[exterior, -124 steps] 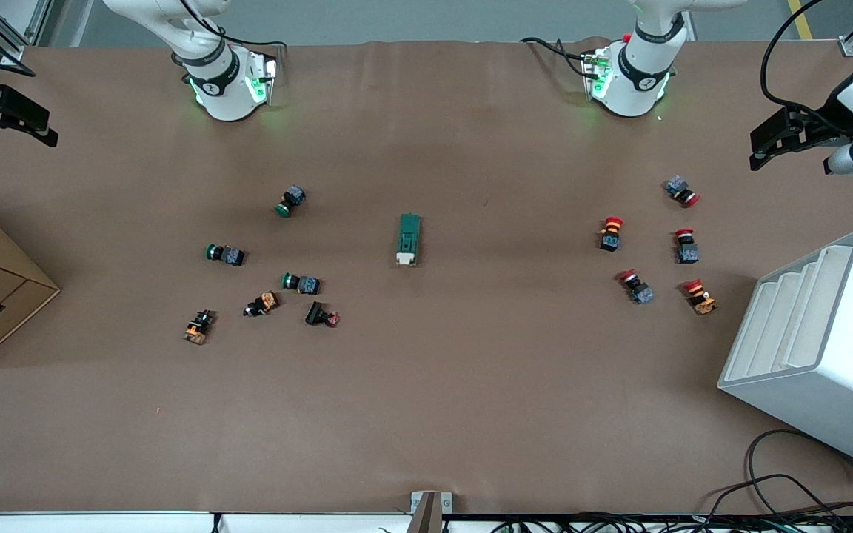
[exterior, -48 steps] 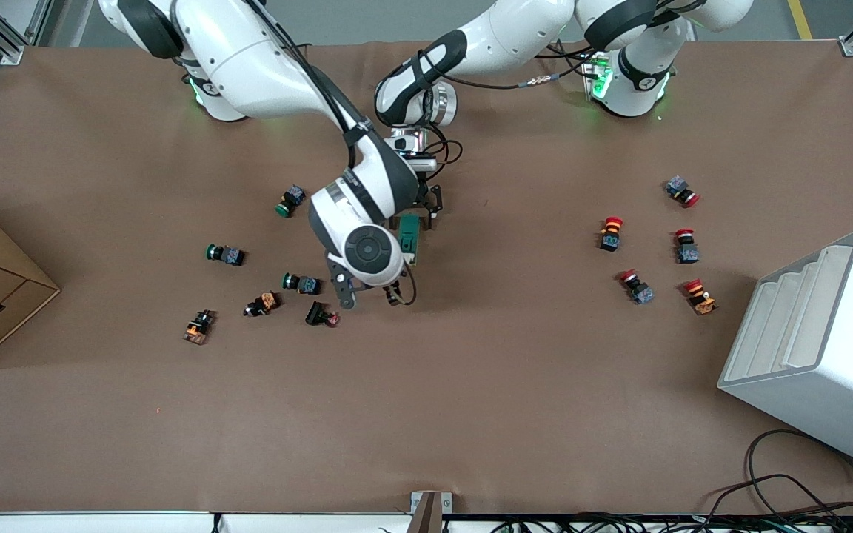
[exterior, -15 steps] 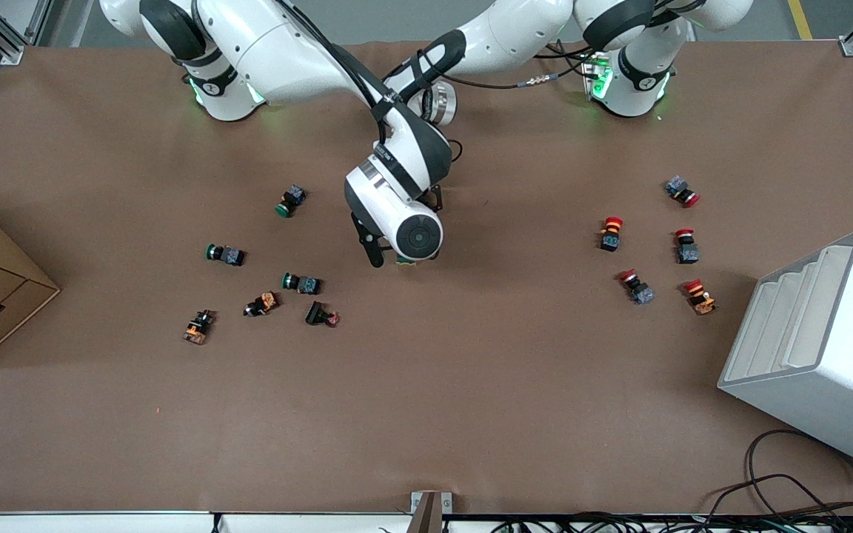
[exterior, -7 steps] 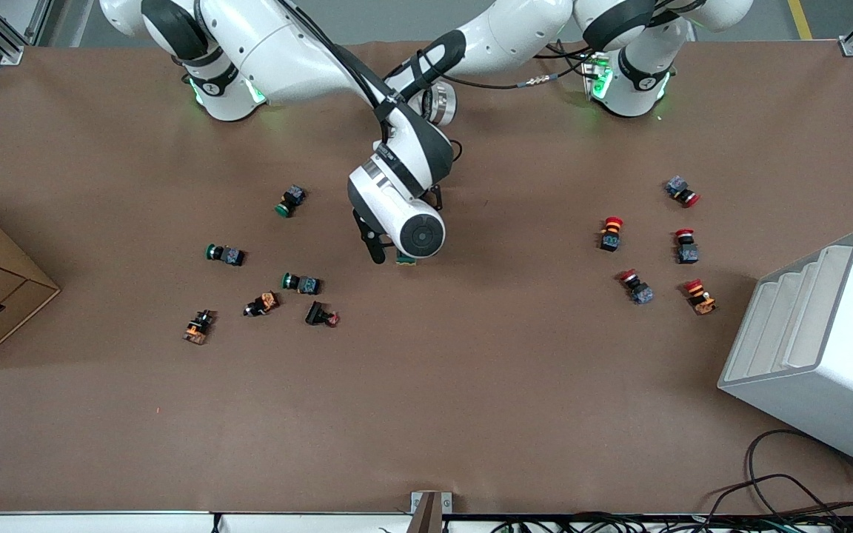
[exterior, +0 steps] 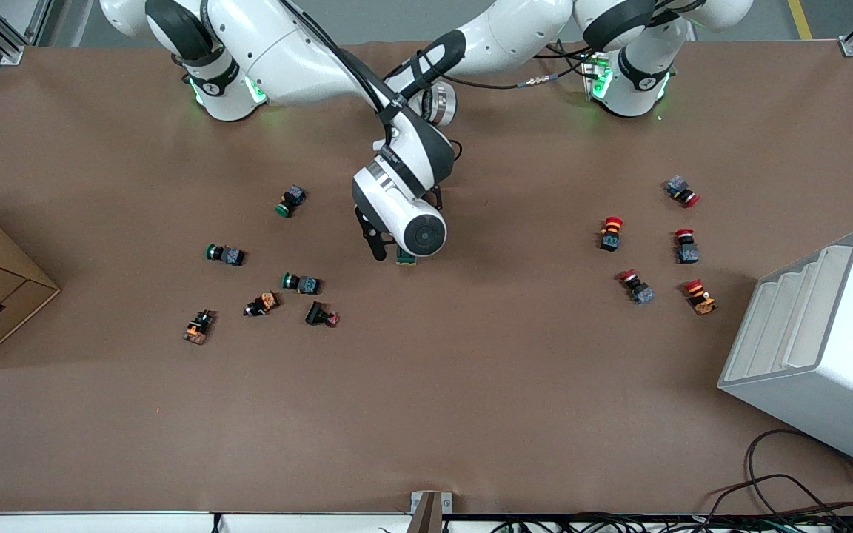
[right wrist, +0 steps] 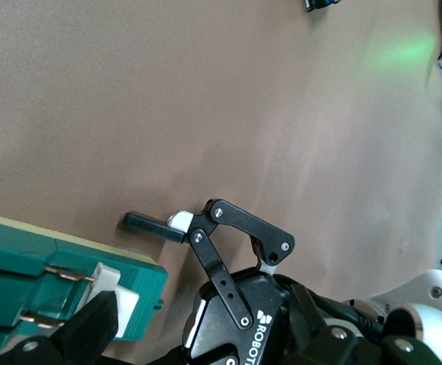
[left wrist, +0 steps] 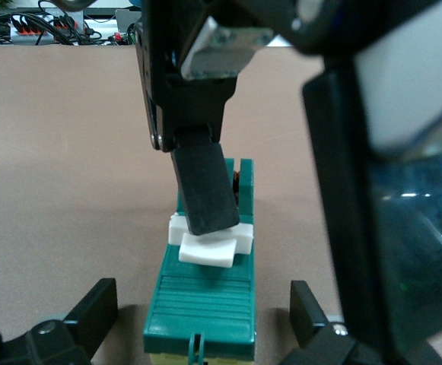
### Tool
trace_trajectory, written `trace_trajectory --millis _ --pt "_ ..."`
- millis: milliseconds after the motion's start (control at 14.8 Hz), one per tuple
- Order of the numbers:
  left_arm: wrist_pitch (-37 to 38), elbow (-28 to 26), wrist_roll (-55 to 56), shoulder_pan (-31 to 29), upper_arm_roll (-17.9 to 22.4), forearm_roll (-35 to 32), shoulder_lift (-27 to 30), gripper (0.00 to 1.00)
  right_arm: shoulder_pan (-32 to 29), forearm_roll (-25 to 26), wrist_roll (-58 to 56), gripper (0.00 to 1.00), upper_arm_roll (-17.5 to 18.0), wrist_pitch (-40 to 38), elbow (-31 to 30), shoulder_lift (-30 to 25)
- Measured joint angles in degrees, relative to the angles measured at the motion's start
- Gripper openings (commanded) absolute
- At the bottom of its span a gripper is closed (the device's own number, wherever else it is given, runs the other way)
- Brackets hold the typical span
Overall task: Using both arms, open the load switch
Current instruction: 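Withdraw the right gripper to rest while the left gripper lifts off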
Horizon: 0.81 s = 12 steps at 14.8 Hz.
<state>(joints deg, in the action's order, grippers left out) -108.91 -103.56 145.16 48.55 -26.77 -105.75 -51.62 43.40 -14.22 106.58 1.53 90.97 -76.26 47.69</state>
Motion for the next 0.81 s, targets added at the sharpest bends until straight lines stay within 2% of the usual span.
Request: trace_trajectory --millis 337,808 --pt "0.00 0.04 0.00 0.00 0.00 0.00 -0.02 0.99 -0.39 0.04 -3.28 1.00 -0.78 0.25 1.01 -0.20" --pt "0.00 0.19 0.00 -0.01 0.01 0.00 -0.08 0.99 -9.38 2.25 -26.39 1.00 -3.51 0.38 5.27 -4.68"
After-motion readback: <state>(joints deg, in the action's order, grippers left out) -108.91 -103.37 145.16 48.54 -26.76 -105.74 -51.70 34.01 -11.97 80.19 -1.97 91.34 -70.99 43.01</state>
